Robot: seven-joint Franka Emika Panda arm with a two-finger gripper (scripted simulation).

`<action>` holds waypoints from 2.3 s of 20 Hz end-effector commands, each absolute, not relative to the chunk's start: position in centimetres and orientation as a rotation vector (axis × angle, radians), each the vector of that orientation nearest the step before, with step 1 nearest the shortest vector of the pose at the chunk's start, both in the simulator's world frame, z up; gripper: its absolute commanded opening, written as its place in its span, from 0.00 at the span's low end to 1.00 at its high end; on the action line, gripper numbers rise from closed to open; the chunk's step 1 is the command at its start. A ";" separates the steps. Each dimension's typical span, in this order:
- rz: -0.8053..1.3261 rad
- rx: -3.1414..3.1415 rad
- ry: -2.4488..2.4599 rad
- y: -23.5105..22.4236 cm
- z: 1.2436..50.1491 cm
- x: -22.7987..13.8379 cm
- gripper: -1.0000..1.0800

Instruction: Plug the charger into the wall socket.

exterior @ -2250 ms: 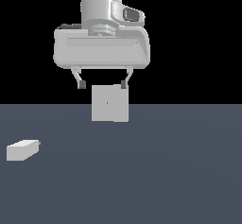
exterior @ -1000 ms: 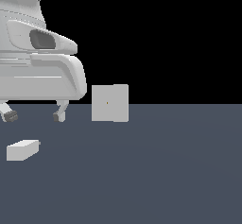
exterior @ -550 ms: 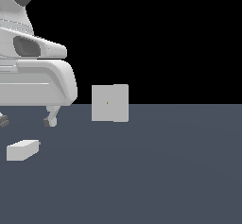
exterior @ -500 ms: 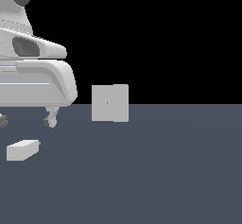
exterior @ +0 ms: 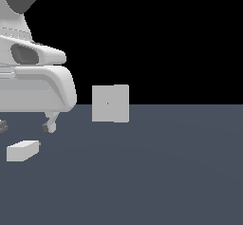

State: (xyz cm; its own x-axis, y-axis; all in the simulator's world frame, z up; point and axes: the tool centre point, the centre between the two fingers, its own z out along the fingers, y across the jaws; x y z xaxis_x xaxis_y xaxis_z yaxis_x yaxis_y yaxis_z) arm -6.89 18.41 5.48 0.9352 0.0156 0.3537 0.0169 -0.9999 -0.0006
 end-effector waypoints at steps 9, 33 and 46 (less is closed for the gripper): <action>-0.566 -3.087 -0.024 18.4 1.6 -6.9 0.96; -0.568 -3.095 0.050 15.5 3.1 -6.1 0.00; -0.571 -3.110 0.294 5.6 9.4 -4.0 0.00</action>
State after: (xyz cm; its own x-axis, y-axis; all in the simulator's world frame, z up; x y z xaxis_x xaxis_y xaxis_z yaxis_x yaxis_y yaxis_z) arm -4.07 6.43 8.84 0.9201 -0.1639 0.3559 -0.1754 -0.9845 -0.0001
